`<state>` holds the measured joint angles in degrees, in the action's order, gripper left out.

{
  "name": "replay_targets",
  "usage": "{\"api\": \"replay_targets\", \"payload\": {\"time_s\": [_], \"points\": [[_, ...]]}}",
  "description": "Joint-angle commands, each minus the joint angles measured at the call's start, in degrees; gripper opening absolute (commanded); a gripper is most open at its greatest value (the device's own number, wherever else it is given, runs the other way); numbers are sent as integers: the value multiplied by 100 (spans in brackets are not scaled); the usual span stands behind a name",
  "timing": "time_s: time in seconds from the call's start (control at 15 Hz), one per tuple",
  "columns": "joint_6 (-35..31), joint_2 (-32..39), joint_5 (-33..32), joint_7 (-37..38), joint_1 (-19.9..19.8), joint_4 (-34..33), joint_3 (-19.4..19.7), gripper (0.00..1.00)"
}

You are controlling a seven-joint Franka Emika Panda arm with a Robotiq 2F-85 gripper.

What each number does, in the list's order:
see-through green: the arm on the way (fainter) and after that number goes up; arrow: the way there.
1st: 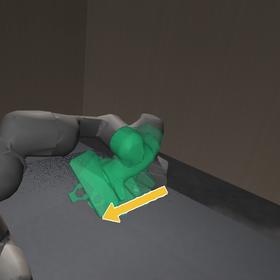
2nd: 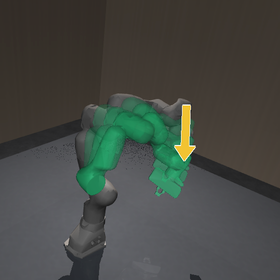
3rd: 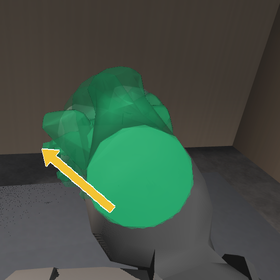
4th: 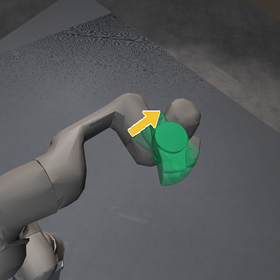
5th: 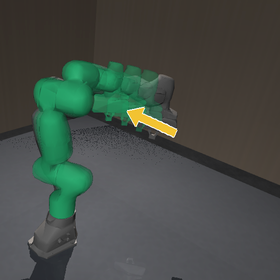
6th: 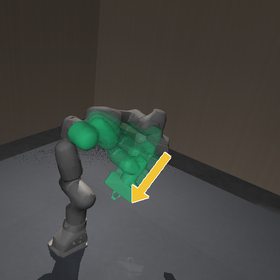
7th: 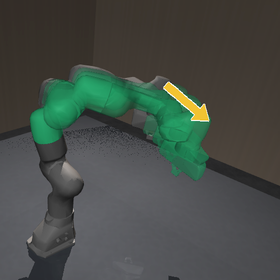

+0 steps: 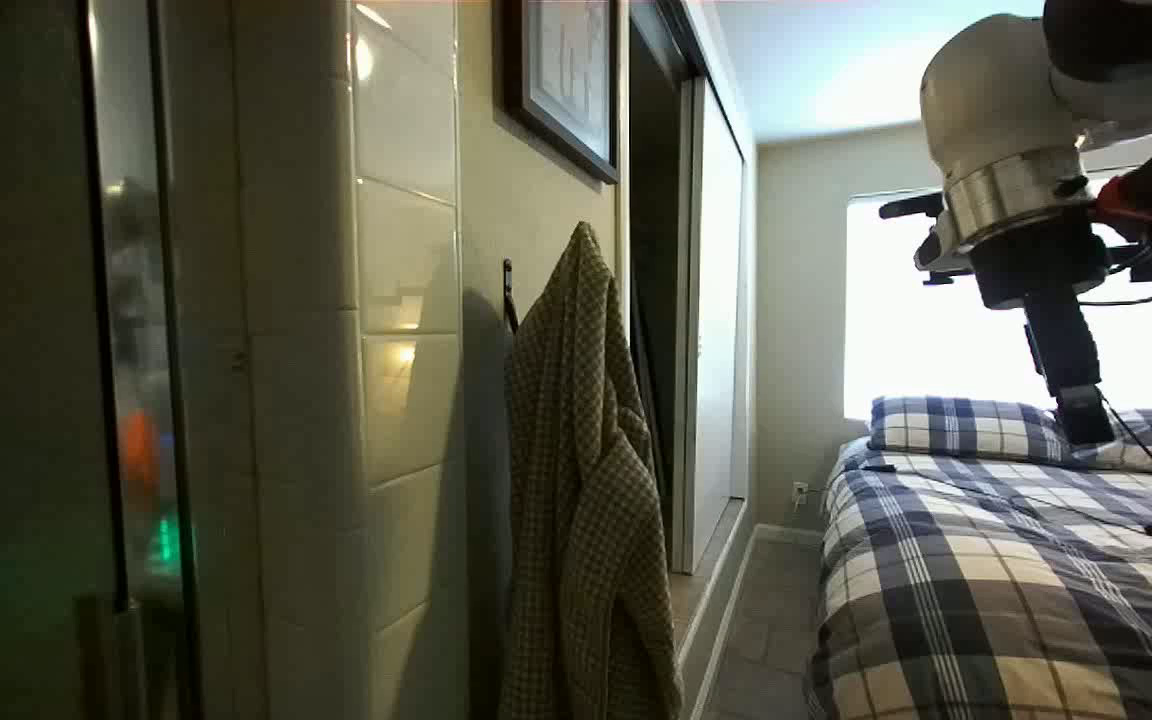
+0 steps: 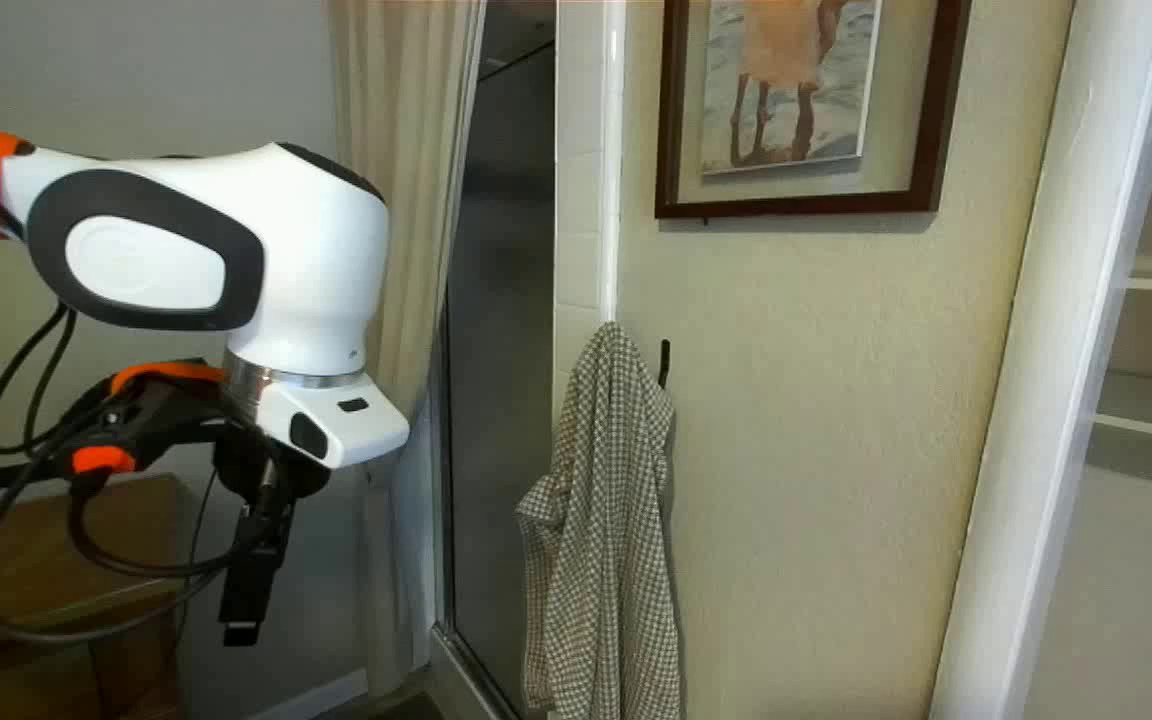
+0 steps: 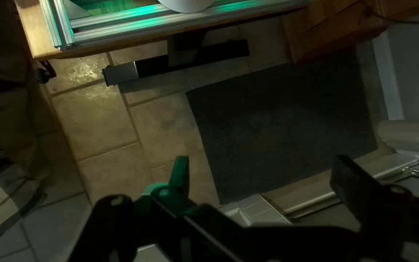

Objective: Adjust the cloth on the wall hook

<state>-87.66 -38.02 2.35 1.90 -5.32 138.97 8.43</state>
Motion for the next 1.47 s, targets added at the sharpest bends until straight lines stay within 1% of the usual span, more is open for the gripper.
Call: {"api": "replay_targets", "payload": {"time_s": [0.0,0.53,0.6,0.73,0.93,1.0,1.07,1.13,1.2,1.27,1.4], "points": [[11,13,35,-46,-93,-10,-70,100],[11,13,35,-46,-93,-10,-70,100],[25,158,-113,-147,-41,-56,-133,100],[-504,267,-126,-155,66,-49,-295,100],[-1379,381,202,9,193,-37,-466,100],[-1795,420,317,300,149,-20,-543,100],[-2105,488,428,358,175,-12,-556,100],[-2325,585,549,727,119,-47,-637,100],[-2562,654,643,821,144,-49,-666,100],[-2955,709,951,803,252,-11,-610,100],[-3400,905,1516,851,404,-36,-595,100]]}}
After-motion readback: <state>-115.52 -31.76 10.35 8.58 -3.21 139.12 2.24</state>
